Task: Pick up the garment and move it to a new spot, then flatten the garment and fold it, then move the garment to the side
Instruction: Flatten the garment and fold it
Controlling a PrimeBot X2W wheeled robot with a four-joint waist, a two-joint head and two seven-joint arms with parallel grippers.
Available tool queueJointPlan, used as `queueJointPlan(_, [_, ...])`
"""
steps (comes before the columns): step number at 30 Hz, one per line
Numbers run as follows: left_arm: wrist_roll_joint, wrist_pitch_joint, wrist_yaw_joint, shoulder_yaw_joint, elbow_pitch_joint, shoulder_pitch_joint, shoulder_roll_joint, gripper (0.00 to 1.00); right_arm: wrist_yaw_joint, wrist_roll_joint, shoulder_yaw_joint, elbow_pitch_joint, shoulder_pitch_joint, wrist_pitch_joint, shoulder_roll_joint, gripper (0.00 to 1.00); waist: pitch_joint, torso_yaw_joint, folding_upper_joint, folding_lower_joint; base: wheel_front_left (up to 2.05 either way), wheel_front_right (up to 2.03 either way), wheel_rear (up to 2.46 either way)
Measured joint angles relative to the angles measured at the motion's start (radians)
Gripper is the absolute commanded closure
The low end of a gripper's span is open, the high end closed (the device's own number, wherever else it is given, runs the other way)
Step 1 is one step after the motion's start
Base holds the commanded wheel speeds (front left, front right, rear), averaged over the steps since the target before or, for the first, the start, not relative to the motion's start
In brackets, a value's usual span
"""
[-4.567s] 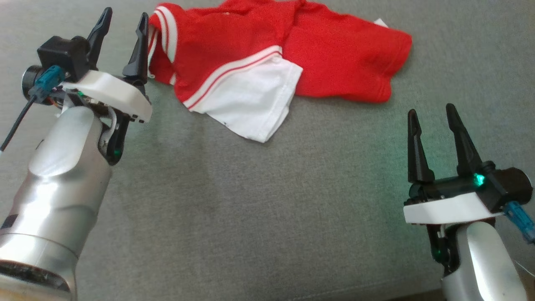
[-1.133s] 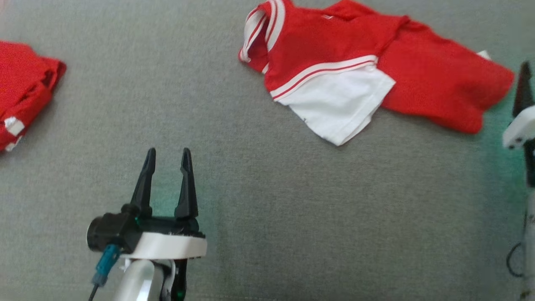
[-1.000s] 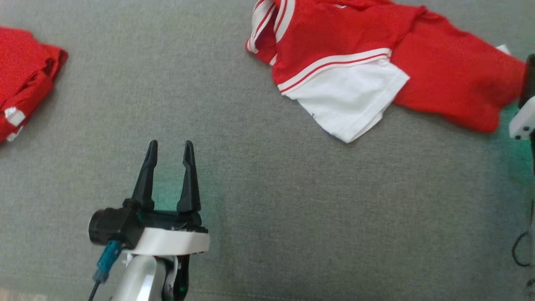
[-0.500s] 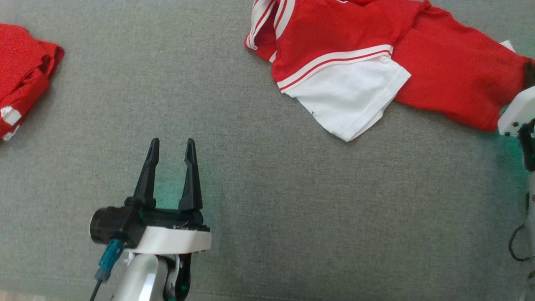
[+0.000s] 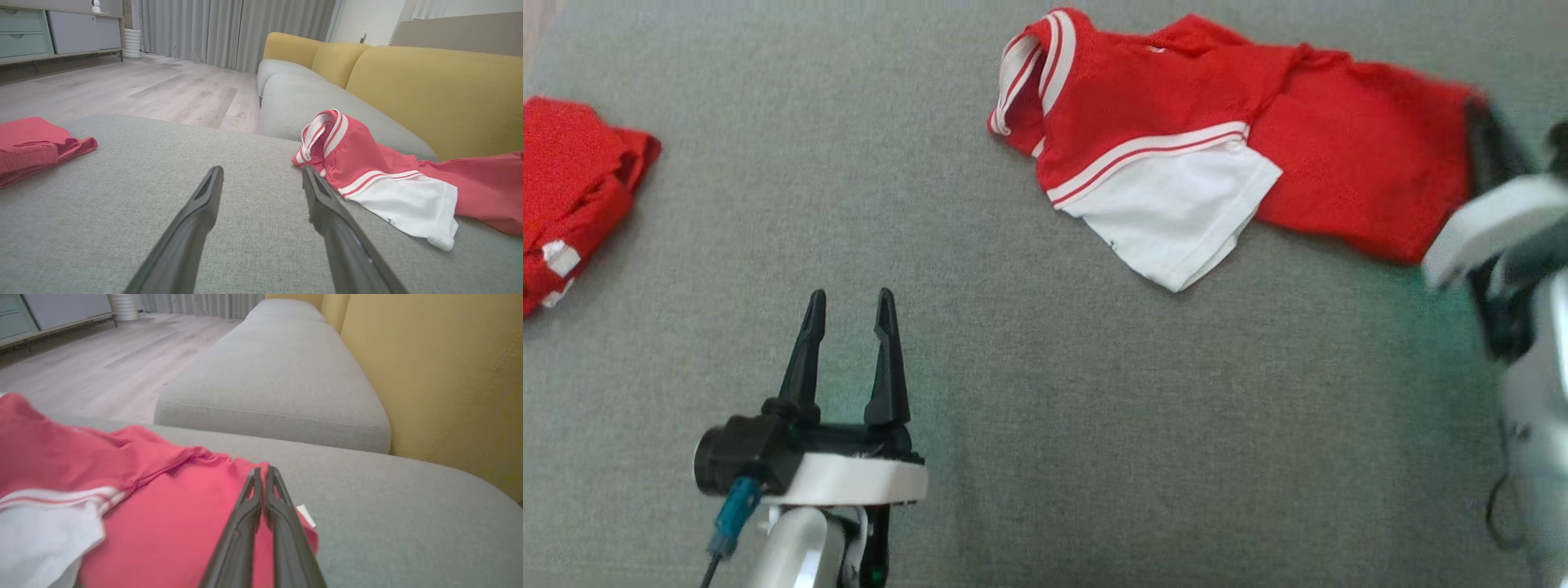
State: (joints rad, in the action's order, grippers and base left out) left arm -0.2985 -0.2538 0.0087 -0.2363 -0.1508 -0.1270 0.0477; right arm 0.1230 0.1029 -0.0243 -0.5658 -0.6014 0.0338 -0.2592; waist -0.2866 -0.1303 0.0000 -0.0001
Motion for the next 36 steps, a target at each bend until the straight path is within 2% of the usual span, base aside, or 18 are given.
queueJointPlan(8, [0.0, 0.0, -0.001, 0.008, -0.01, 0.035, 0.0, 0.0, 0.0, 0.031, 0.179, 0.209, 0.286, 0.015, -0.009, 1.0, 0.061, 0.027, 0.0, -0.0001, 0.0, 0.0, 0.0])
queueJointPlan(12, [0.0, 0.0, -0.001, 0.009, -0.01, 0.039, 0.0, 0.0, 0.0, 0.031, 0.193, 0.271, 0.376, 0.047, -0.01, 1.0, 0.08, 0.039, 0.0, -0.0001, 0.0, 0.0, 0.0])
queueJointPlan(16, [0.0, 0.0, -0.009, 0.01, -0.016, 0.059, 0.0, 0.0, 0.0, 0.034, 0.189, 0.279, 0.436, 0.069, -0.007, 0.98, 0.093, 0.047, 0.0, 0.0, 0.0, 0.0, 0.0])
queueJointPlan(18, [0.001, 0.0, -0.009, 0.01, -0.019, 0.062, 0.0, 0.0, 0.0, 0.04, 0.182, 0.289, 0.453, 0.069, 0.003, 0.26, 0.1, 0.05, 0.0, 0.0, 0.0, 0.0, 0.0])
queueJointPlan(19, [0.001, 0.0, -0.009, 0.01, -0.021, 0.063, 0.0, 0.0, 0.0, 0.04, 0.18, 0.293, 0.457, 0.069, 0.008, 0.0, 0.104, 0.05, 0.0, 0.0, 0.0, 0.0, 0.0])
queueJointPlan(27, [0.002, 0.0, -0.01, 0.009, -0.031, 0.072, 0.0, 0.0, 0.0, 0.044, 0.131, 0.337, 0.519, 0.024, 0.067, 0.0, 0.13, 0.052, 0.0, 0.0001, 0.0, 0.0, 0.0])
queueJointPlan(36, [0.001, 0.0, -0.014, -0.002, -0.04, 0.072, 0.001, 0.0, 0.0, 0.007, 0.015, 0.413, 0.547, -0.051, 0.151, 0.0, 0.163, 0.051, 0.0, 0.0001, 0.0, 0.0, 0.0])
